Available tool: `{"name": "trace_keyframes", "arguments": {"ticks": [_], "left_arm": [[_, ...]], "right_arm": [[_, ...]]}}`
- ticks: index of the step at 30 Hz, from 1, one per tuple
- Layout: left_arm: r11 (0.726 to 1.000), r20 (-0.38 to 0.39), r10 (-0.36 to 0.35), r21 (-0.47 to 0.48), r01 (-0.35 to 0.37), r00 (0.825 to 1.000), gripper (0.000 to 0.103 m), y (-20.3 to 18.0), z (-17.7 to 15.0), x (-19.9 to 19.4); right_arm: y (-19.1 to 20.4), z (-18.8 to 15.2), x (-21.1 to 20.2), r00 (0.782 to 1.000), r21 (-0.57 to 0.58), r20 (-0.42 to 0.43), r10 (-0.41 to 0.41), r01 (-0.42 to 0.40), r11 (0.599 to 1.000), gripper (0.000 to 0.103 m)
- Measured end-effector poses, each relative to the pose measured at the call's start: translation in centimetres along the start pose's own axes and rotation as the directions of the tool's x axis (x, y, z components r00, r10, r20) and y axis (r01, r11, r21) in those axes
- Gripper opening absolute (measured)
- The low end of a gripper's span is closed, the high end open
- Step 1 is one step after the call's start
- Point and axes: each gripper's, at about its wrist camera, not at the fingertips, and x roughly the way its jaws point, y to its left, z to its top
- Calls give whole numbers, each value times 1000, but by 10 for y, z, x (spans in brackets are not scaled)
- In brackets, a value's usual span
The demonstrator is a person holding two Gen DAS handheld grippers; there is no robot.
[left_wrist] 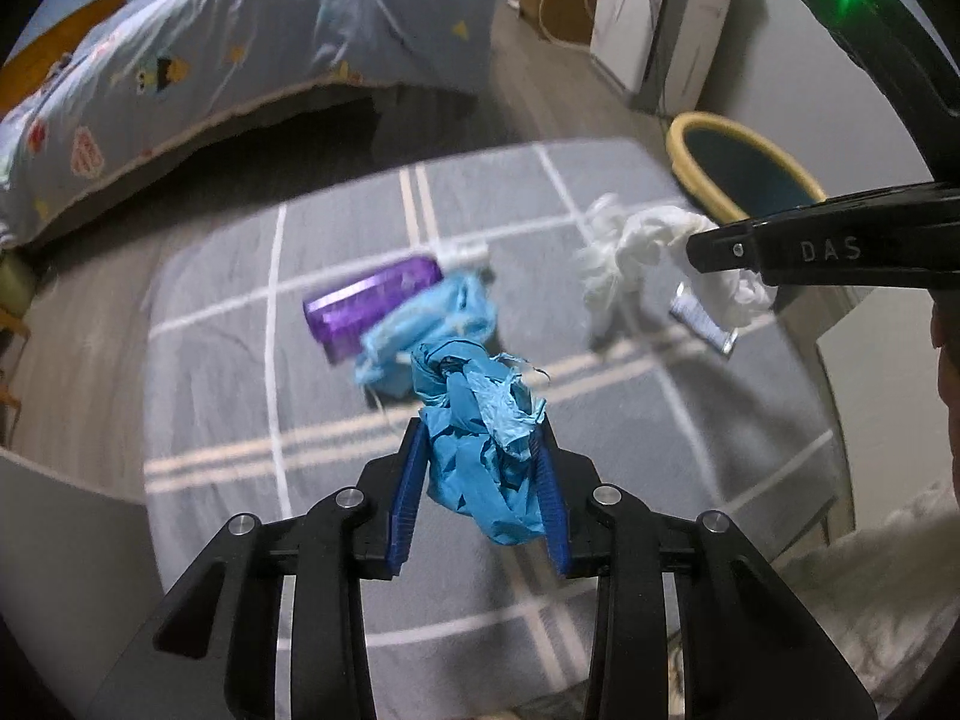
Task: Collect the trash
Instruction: 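Grasp the blue gloves with the left gripper while the right gripper grasps the white tissue, then carry the blue gloves and white tissue over the bin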
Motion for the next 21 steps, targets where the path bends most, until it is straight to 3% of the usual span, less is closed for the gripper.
{"name": "trace_keyframes", "arguments": {"ticks": [12,21], "left_arm": [[999,156,-47,-18,51,987,36,6,32,-41],[998,176,-45,-38,52,983,36,6,50,-41]], "right_arm": [[-40,28,-46,989,87,136,60,-73,994,25],[-69,38,-57,982,104,183,45,-65,992,25]]}}
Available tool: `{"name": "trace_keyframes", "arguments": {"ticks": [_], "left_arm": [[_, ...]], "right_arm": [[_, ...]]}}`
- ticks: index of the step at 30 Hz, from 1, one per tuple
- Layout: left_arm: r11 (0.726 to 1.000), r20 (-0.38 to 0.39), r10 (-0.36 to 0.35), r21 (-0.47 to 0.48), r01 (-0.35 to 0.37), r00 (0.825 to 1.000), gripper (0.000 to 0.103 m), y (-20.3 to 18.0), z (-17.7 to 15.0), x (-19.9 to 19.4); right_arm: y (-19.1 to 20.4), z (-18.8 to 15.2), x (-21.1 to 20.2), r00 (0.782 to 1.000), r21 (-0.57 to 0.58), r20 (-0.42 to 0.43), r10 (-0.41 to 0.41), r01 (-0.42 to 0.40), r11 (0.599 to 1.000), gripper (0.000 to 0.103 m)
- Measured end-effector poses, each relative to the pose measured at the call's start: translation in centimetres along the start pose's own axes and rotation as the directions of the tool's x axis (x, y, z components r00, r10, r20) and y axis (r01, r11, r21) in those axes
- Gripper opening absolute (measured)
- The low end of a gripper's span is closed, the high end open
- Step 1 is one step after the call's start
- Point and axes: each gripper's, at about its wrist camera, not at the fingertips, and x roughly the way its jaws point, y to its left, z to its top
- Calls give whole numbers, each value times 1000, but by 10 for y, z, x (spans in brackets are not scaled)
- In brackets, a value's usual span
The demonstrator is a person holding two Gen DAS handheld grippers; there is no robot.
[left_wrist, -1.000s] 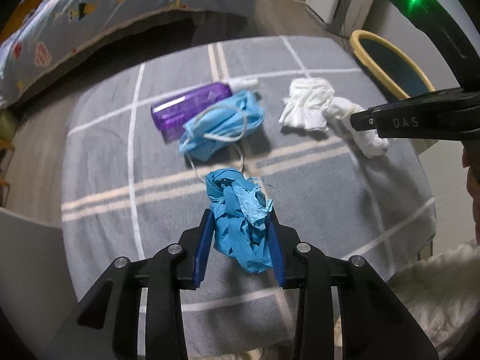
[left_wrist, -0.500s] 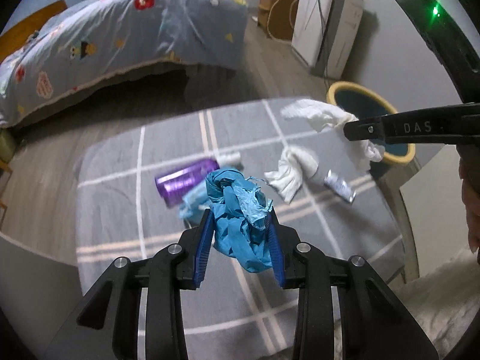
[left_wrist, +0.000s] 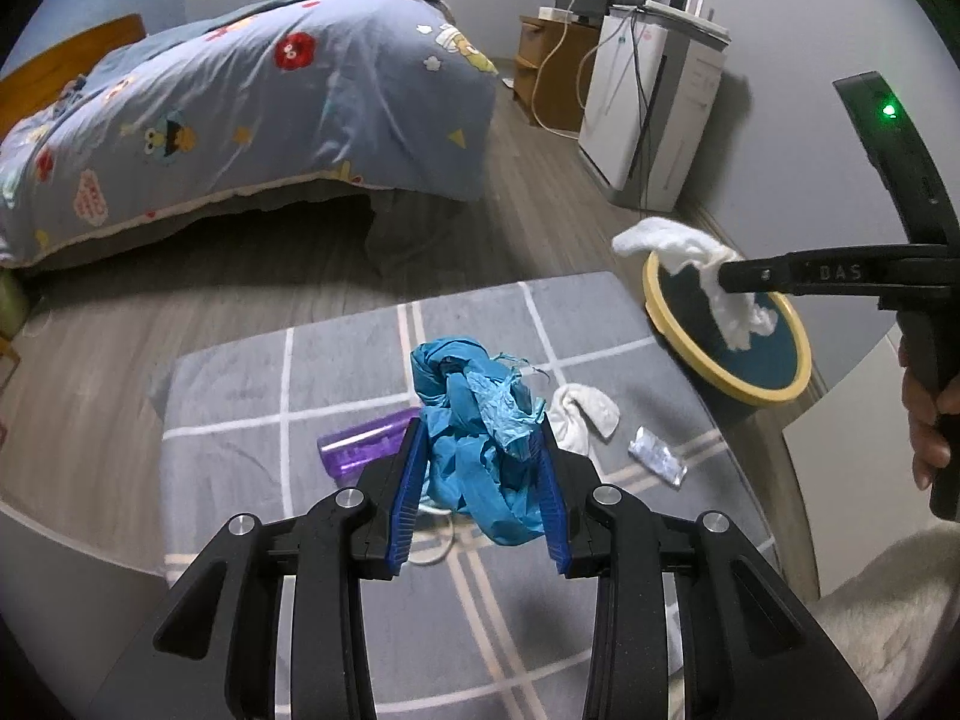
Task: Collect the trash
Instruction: 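Carry the blue gloves and white tissue over the bin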
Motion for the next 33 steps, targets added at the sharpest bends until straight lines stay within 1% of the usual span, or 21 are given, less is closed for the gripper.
{"name": "trace_keyframes", "arguments": {"ticks": [3,7,11,16,21,23,29,33], "left_arm": [[1000,-2,5,9,-5,1000,36,-5,4,3],[999,5,8,35,-8,1000,36,-16,8,5],[999,0,5,52,-5,1000,36,-28,12,10],[997,-11,-1,79,2,1000,36,-44,17,19],[990,-14,-8,138,10,1000,36,-68,27,25],[987,-16,-27,158,29,1000,36,-79,32,28],[969,-29,-68,237,73,997,36,-120,46,48],[962,-55,-112,243,122,992,36,-141,53,68]], "right_arm": [[-10,3,-6,1000,-1,15,1,-1,1000,25],[-26,8,-15,999,5,41,-18,18,1000,25],[-50,14,-25,997,22,67,-38,37,999,25],[-77,19,-27,996,37,67,-61,59,998,25],[-111,23,-23,992,77,56,-110,106,991,25],[-127,23,-20,991,103,50,-125,119,987,25],[-165,19,-3,991,186,9,-130,126,974,25],[-181,17,17,991,214,-35,-131,135,967,25]]}}
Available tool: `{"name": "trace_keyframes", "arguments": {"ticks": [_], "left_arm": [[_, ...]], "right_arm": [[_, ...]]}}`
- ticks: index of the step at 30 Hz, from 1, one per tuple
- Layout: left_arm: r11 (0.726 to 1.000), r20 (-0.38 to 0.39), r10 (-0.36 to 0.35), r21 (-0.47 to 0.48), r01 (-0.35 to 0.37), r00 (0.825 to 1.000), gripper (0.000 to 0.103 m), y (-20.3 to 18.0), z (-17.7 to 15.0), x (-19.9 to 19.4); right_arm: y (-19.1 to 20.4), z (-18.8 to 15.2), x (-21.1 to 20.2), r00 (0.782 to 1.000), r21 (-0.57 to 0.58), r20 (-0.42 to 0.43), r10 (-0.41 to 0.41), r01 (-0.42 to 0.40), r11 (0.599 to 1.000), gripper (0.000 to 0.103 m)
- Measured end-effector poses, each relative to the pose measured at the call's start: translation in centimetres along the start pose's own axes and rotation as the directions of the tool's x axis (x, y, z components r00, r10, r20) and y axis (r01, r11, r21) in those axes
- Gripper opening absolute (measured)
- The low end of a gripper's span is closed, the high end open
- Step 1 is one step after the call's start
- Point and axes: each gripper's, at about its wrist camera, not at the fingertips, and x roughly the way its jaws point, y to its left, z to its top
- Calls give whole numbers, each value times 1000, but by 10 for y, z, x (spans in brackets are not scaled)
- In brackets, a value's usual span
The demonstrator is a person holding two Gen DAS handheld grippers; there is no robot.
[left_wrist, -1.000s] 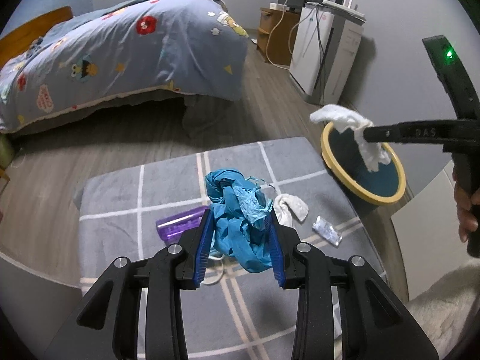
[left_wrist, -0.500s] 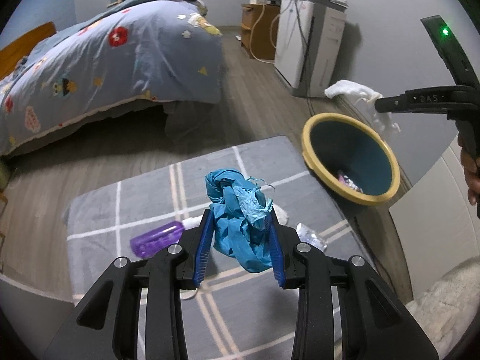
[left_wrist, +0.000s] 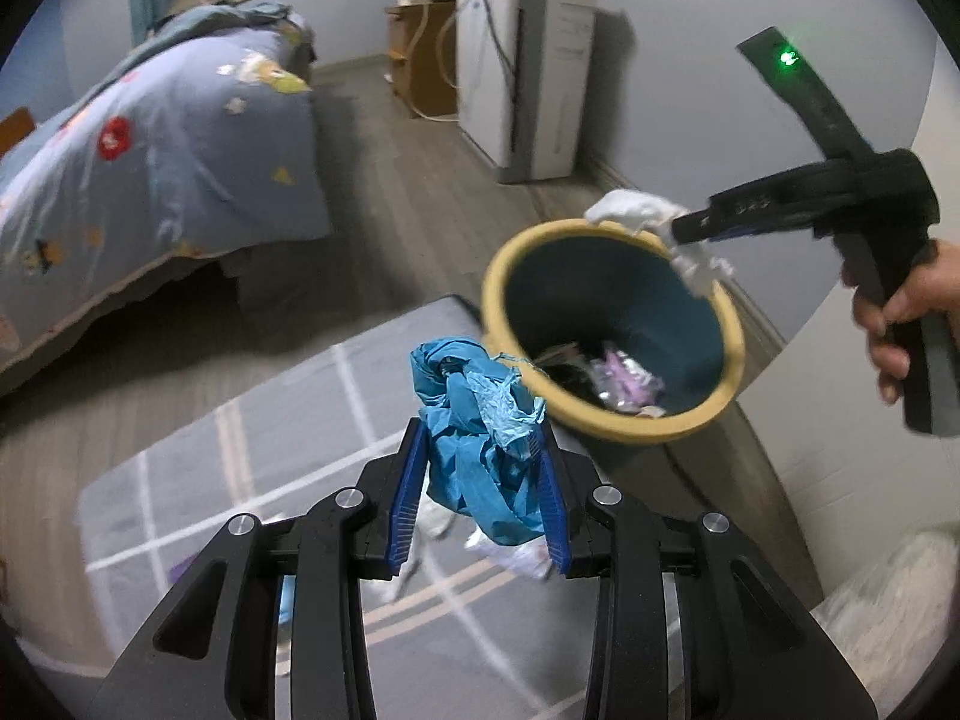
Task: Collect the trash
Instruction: 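Carry the blue gloves and white tissue over the bin, then open both grippers to drop the gloves and tissue into the bin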
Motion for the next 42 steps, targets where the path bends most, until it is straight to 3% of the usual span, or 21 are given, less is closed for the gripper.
{"name": "trace_keyframes", "arguments": {"ticks": [11,22,32,37,38,42], "left_arm": [[991,-41,-78,105,82,996,36,-42,31,55],[984,-83,-96,140,107,992,36,-68,45,117],[982,-104,-48,179,66,993,40,-72,46,133],[987,-67,-13,157,23,998,72,-63,48,126],[988,-57,-2,154,11,998,75,-61,48,123],[994,-29,21,111,-17,999,92,-50,43,107]], "right_arm": [[-30,-1,37,997,104,-75,-24,32,994,25],[-41,3,38,998,149,-41,-40,45,988,25],[-44,2,46,998,168,-61,-18,28,985,25],[-37,4,42,999,146,-38,17,-11,989,27],[-35,5,41,999,142,-33,18,-13,990,33],[-34,6,33,1000,144,-5,1,0,990,74]]}}
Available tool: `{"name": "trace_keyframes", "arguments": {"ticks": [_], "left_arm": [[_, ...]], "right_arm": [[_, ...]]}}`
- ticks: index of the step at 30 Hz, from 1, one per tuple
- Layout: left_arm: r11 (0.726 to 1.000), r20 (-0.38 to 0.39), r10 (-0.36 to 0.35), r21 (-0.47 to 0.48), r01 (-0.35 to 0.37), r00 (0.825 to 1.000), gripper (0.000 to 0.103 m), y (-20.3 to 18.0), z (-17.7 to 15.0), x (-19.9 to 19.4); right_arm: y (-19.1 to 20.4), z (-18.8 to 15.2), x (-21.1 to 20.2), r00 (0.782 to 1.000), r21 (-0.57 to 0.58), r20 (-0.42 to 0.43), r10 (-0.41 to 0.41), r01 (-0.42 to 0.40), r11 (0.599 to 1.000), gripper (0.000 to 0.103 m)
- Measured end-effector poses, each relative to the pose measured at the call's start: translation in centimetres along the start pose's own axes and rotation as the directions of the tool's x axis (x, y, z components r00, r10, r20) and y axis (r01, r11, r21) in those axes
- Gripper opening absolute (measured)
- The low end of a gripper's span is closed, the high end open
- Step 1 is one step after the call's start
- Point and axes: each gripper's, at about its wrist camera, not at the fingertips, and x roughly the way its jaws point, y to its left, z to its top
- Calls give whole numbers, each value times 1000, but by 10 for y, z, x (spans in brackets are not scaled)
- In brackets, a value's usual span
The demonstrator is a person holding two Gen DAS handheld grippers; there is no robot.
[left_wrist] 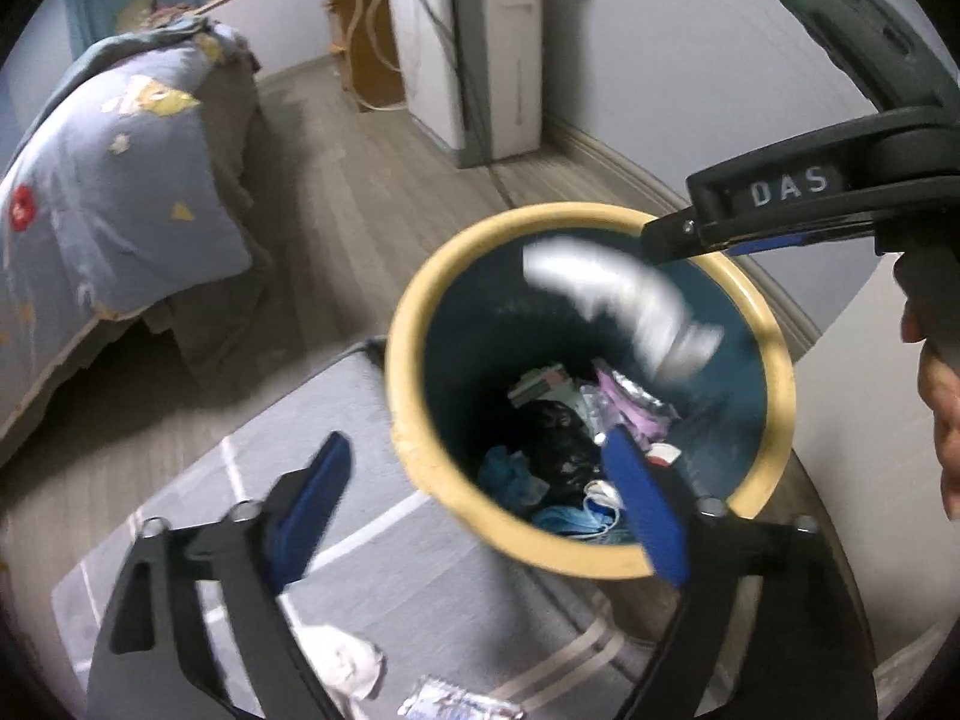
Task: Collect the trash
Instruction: 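Open both grippers to drop the gloves and tissue into the bin, then move both tools back over the remaining trash on the cushion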
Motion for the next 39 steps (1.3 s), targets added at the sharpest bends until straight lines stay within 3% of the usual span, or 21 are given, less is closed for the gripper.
{"name": "trace_keyframes", "arguments": {"ticks": [3,4,10,16,23,27,29,39], "left_arm": [[999,10,9,-31,-9,1000,93,13,-6,-13],[999,8,15,-39,-15,1000,93,17,-9,-17],[994,3,64,-87,-63,998,93,49,-25,-55],[981,22,136,-144,-131,991,95,98,-49,-120],[940,3,246,-243,-238,969,96,160,-99,-177],[896,-9,227,-391,-212,974,96,192,-134,-185],[879,-17,236,-422,-221,972,96,202,-145,-186],[859,-92,226,-450,-243,970,96,220,-181,-167]], "right_arm": [[2,1,-6,1000,12,11,-13,13,1000,95],[4,1,-10,1000,15,14,-15,15,1000,96],[20,-2,-27,1000,2,23,-3,3,1000,97],[52,-10,-50,999,-53,50,-3,6,999,97],[95,-31,-52,998,-109,15,53,-52,993,97],[122,-49,-38,996,-135,-52,78,-85,987,97],[137,-58,-34,995,-166,-73,68,-79,983,97],[206,-96,-7,988,-287,-151,31,-74,955,97]]}}
